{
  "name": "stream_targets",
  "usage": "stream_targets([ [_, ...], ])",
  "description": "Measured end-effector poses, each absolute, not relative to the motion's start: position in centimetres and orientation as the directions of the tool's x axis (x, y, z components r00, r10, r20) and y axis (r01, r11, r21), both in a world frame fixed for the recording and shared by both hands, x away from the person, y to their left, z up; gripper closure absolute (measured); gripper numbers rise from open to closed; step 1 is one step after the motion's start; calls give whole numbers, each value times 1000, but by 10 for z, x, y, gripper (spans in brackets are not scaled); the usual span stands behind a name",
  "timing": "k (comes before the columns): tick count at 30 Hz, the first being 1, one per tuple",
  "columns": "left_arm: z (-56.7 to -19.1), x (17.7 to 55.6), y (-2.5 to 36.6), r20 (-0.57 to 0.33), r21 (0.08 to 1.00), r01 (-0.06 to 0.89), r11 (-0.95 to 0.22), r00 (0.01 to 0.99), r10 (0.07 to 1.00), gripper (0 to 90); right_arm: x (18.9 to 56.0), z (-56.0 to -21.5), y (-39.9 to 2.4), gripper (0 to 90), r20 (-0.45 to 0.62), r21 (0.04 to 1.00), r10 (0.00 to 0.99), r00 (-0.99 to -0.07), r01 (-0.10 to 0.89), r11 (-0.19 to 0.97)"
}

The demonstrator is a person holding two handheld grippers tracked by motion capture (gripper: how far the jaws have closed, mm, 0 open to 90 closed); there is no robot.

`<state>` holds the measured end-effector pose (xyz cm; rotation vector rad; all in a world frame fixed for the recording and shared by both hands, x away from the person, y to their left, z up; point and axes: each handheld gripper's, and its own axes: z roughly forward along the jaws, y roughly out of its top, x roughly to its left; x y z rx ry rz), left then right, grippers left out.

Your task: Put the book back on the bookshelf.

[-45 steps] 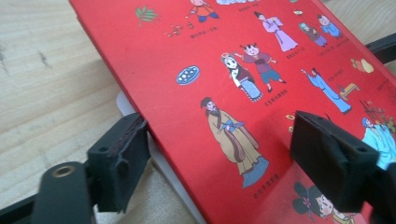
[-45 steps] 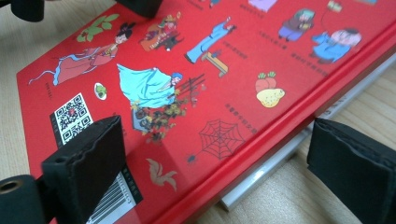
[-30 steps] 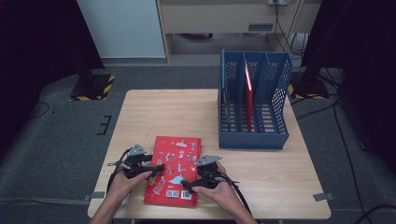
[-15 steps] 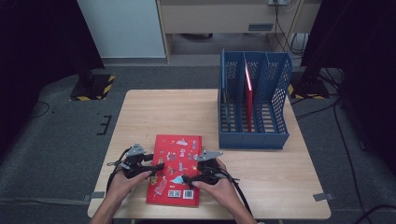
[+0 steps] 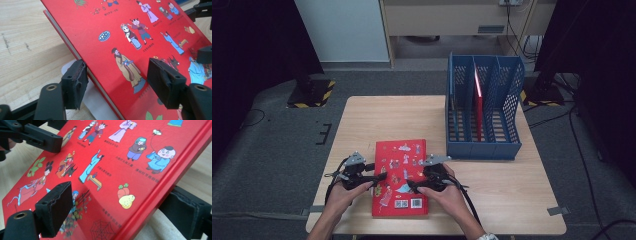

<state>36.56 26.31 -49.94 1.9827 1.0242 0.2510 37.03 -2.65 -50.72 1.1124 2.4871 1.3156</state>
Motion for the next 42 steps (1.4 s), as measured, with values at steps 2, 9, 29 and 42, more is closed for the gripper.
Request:
stream_targets([
  [2, -497, 365, 263, -195, 780, 559, -281, 644, 739, 366, 372, -504, -26, 162, 225, 757, 655, -722, 553, 349],
  [9, -491, 364, 263, -193, 796, 543, -267, 646, 739, 388, 376, -493, -25, 189, 224, 768, 648, -728, 541, 342],
  [29, -472, 360, 267, -196, 831, 511, -220, 640, 743, 510, 386, -467, -29, 287, 222, 795, 651, -725, 522, 310],
  [42, -461, 360, 266, -195, 834, 504, -224, 650, 734, 538, 390, -456, -31, 312, 239, 797, 650, -721, 528, 293],
])
